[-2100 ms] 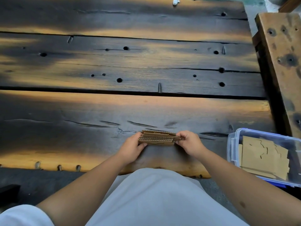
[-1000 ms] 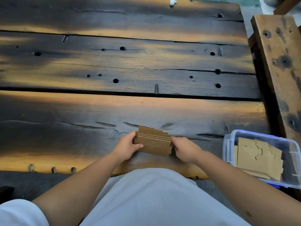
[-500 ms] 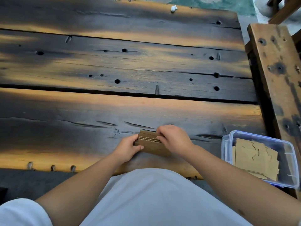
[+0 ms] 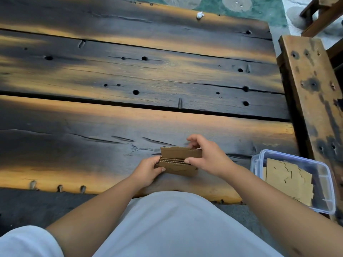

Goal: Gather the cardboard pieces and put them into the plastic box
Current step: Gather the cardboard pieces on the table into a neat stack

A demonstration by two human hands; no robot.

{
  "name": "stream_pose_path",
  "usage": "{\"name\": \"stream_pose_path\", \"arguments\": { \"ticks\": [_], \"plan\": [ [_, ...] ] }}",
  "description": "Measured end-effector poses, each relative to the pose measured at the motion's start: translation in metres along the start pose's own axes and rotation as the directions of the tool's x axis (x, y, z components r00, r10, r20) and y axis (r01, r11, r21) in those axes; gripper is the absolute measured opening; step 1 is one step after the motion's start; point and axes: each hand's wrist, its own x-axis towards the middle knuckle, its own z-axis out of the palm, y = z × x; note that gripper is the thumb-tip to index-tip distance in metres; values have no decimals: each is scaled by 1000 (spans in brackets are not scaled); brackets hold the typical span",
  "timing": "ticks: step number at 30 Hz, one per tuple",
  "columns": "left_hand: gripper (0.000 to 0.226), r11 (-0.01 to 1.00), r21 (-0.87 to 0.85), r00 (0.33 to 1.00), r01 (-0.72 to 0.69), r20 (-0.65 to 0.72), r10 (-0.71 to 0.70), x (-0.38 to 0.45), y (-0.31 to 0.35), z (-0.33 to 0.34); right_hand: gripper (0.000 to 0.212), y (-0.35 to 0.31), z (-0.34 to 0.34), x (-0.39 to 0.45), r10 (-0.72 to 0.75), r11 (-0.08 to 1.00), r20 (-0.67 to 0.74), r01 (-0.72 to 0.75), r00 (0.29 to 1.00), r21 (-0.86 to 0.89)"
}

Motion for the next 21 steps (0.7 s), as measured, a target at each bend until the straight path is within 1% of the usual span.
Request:
{"name": "stream_pose_path", "arguments": {
  "ticks": [1, 2, 3, 4, 5, 6, 8, 10, 12, 13, 14, 16, 17, 18, 19, 21],
  "plan": [
    [37, 1000, 3, 1000, -1, -4, 1, 0, -1, 0, 56, 4, 1, -1, 64, 998, 25, -64, 998, -20],
    [34, 1000, 9, 1000, 2, -4, -2, 0, -2, 0, 48, 9, 4, -2, 124, 992, 23, -124, 992, -1],
    [30, 1000, 21, 1000, 6, -4, -6, 0, -4, 1, 37, 12, 6, -4, 184, 980, -8, -183, 983, 79],
    [27, 999, 33, 1000, 9, -7, -9, 1, -5, 1, 28, 14, 8, -6, 244, 951, -53, -229, 968, 207],
    [26, 999, 41, 1000, 7, -13, -7, 1, -5, 1, 23, 15, 9, -8, 298, 910, -91, -254, 950, 329],
    [25, 999, 45, 1000, 4, -14, -4, 1, -5, 1, 21, 15, 11, -9, 327, 874, -117, -253, 938, 414],
    [23, 999, 52, 1000, -1, -17, 2, 0, -3, 1, 17, 10, 11, -11, 306, 876, -145, -218, 941, 431],
    [18, 997, 76, 1000, 2, -18, 0, 0, -2, 0, 15, 2, 7, -11, 249, 888, -188, -146, 950, 436],
    [31, 993, 121, 999, -11, -38, 16, 1, -2, -1, 17, -11, -4, -9, 219, 856, -273, -51, 937, 515],
    [33, 991, 134, 999, -13, -40, 18, 1, -2, -1, 19, -17, -11, -7, 213, 836, -315, -6, 925, 549],
    [30, 991, 136, 999, -13, -33, 18, 1, -2, -1, 20, -22, -19, -5, 204, 827, -357, 35, 912, 562],
    [13, 991, 132, 1000, -11, -15, 14, 1, -2, -1, 22, -29, -35, 2, 151, 859, -442, 105, 884, 502],
    [9, 991, 135, 1000, -11, -15, 13, 1, -2, -1, 23, -31, -41, 6, 102, 893, -475, 129, 874, 430],
    [10, 991, 137, 1000, -8, -19, 10, 1, -3, -1, 24, -32, -46, 11, 45, 934, -486, 135, 873, 330],
    [11, 991, 133, 1000, -5, -22, 8, 1, -3, -1, 21, -31, -48, 17, -14, 969, -468, 127, 883, 211],
    [13, 991, 133, 1000, -14, -22, 17, 0, -2, -1, 17, -27, -46, 29, -114, 993, -356, 110, 928, -32]
  ]
}}
